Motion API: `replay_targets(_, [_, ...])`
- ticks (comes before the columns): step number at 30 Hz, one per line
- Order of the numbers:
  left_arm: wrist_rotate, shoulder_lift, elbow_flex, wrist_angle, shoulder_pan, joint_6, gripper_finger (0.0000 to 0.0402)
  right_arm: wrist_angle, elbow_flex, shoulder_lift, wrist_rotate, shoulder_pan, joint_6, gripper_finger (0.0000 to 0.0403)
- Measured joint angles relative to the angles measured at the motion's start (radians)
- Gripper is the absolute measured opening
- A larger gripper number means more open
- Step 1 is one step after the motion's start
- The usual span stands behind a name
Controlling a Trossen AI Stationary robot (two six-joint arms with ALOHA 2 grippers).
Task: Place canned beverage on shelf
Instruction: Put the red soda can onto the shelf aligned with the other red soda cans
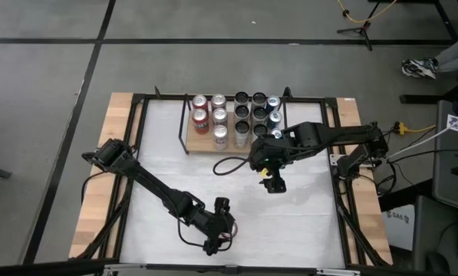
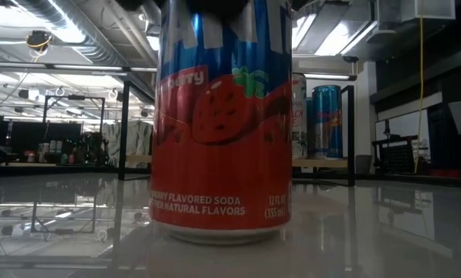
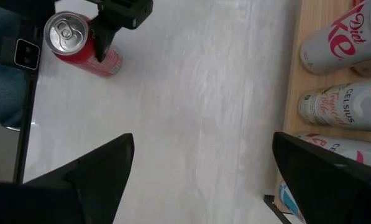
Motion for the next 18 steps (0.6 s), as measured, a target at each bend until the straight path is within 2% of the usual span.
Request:
replay_targets(6, [0.001, -0.044, 0.002, 0.005, 0.000, -0.013, 0.0328, 0.000, 0.000, 0.000, 0.000, 0.000, 0.000, 0.0379])
replay_targets(18, [0.010, -0.046, 0.002, 0.082, -0.003, -0.013, 0.0328, 0.000, 0.000, 0.000, 0.000, 0.000, 0.000, 0.0379])
